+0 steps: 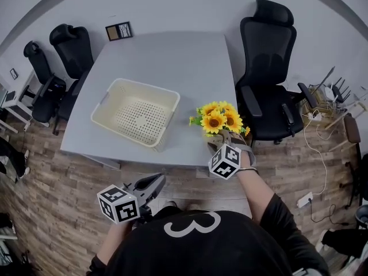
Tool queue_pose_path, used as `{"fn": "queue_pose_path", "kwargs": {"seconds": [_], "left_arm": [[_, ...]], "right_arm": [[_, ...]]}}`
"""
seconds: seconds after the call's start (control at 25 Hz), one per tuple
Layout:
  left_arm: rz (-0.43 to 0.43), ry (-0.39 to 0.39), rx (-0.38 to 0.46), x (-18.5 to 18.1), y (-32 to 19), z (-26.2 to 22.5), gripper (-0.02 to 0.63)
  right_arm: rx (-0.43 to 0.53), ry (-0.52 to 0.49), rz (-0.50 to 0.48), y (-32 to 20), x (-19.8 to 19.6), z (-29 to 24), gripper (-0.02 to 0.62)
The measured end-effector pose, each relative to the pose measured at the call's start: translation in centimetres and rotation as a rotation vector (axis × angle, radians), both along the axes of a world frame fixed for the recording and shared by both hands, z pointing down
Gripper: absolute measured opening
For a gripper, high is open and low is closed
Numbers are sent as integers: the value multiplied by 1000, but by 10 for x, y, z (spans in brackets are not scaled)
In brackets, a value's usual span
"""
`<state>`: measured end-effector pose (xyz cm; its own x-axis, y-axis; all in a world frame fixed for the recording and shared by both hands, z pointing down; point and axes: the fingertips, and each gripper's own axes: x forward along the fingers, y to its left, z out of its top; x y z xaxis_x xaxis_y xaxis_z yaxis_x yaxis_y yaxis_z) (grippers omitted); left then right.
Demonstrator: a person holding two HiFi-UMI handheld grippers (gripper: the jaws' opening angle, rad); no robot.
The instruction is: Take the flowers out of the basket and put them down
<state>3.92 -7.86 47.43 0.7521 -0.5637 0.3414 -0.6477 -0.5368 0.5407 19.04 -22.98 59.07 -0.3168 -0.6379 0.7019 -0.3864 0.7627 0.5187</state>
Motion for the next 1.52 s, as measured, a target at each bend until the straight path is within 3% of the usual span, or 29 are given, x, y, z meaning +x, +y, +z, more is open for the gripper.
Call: {"fn": "queue_pose_path", "kwargs": {"seconds": [0.16, 0.32, 0.56, 0.64, 0.72, 0.88, 1.04, 1.24, 1.52], "left_arm": [[32, 6, 11, 13, 0, -4, 12], [45, 0, 31, 10, -1, -9, 12], [47, 15, 68, -7, 11, -23, 12], [56, 17, 85, -14, 19, -31, 12], [71, 19, 105, -20, 31, -41, 12], [99, 23, 161, -35, 54, -63, 12], [125, 40, 215, -46, 83, -86, 12], [164, 57, 264, -55, 121, -106, 12], [198, 84, 312, -64, 168, -116, 12]], "right_arm": [[-23, -91, 30, 15, 12, -19, 201], [-34, -247, 74, 31, 15, -51, 201], [-59, -515, 47, 74, -18, -110, 191], [-51, -579, 29, 91, -33, -131, 139], [-14, -607, 11, 108, -46, -152, 76], [39, -671, -19, 145, -73, -192, 16], [26, -747, -61, 194, -101, -221, 9], [-68, -867, -126, 260, -134, -235, 8], [-149, -980, -119, 323, -153, -238, 8]]}}
